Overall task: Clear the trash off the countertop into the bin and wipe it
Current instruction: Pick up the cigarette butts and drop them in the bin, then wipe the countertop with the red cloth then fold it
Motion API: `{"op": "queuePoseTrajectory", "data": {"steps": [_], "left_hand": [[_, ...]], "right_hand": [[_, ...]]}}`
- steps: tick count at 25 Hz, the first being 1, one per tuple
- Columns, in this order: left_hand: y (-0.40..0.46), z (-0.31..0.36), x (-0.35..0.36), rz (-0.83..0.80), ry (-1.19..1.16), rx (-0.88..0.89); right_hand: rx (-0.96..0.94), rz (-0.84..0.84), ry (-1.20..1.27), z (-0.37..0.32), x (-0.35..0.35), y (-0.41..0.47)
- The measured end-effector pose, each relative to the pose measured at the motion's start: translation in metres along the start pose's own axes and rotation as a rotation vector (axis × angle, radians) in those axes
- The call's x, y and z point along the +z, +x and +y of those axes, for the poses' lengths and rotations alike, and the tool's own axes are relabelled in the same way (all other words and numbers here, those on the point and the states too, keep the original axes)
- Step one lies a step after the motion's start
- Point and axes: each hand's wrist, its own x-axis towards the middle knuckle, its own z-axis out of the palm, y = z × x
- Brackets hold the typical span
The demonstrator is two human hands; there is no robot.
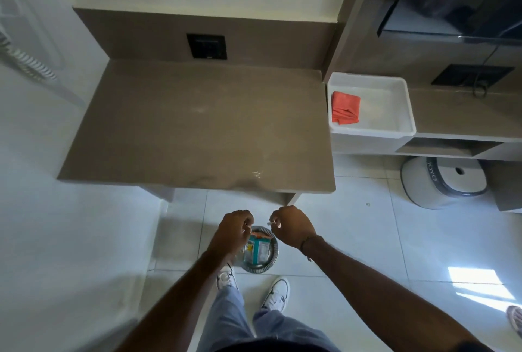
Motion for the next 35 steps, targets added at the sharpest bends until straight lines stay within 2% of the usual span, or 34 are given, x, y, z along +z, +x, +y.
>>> {"op": "queuePoseTrajectory", "data": {"steps": [3, 7, 17, 21, 23, 25, 32, 35], "left_hand": [[-0.008, -0.013, 0.009, -0.084, 0.032, -0.064], [-0.012, -0.026, 0.0, -0.074, 0.073, -0.032], [0.029, -0.022, -0.082, 0.049, 0.131, 0.187], [0.06, -0.002, -0.104, 0.095, 0.34, 0.269], [0.079, 0.011, -0.11, 0.049, 0.476, 0.228], [0.102, 0.027, -0.109, 0.024, 0.517, 0.207], [0.211, 0.107, -0.065, -0.009, 0.458, 0.233], [0.275, 0.149, -0.035, -0.024, 0.431, 0.328]], "right_hand": [[0.048, -0.047, 0.003, -0.002, 0.015, -0.008], [0.096, -0.023, 0.018, -0.01, 0.022, -0.01], [0.134, 0.274, 0.085, -0.05, -0.032, 0.003], [0.115, 0.465, -0.002, -0.044, -0.066, 0.01], [0.177, 0.45, -0.067, -0.035, -0.086, 0.017], [0.259, 0.385, -0.116, -0.019, -0.106, 0.028], [0.388, 0.313, -0.128, 0.076, -0.184, 0.089], [0.415, 0.357, 0.027, 0.13, -0.218, 0.126]]}}
